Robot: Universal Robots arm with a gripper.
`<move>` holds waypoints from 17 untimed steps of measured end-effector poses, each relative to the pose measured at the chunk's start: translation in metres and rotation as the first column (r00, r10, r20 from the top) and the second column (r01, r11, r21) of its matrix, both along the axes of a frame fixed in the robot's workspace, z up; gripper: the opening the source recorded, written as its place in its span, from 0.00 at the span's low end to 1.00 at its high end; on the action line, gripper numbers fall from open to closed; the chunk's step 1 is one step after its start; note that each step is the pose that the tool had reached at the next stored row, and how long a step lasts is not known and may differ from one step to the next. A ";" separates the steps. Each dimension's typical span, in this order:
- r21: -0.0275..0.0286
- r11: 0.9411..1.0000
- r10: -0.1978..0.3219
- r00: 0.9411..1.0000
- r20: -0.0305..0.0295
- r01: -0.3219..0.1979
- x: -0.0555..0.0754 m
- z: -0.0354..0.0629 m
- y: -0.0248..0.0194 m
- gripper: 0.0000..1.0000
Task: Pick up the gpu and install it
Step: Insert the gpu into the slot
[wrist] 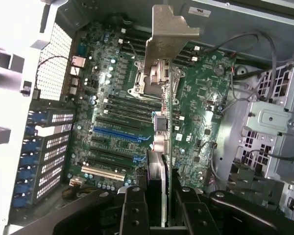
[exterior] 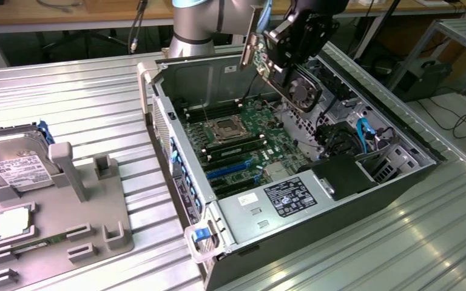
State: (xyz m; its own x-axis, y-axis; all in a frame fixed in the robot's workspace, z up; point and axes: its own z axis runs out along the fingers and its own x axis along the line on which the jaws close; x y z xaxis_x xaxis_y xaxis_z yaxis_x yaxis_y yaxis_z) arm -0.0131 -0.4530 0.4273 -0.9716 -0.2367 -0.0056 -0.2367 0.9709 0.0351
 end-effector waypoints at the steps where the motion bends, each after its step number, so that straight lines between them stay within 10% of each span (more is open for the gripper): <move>1: 0.000 1.000 0.020 1.000 0.000 -0.020 0.000 0.0000 0.0000 0.27; 17: 0.000 0.980 0.199 0.980 0.000 -0.199 0.000 0.0000 0.0000 0.27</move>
State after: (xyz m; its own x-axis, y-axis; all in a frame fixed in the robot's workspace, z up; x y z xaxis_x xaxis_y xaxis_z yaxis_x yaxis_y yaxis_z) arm -0.0135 -0.4530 0.4273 -0.9052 -0.4250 -0.0056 -0.4250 0.9045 0.0351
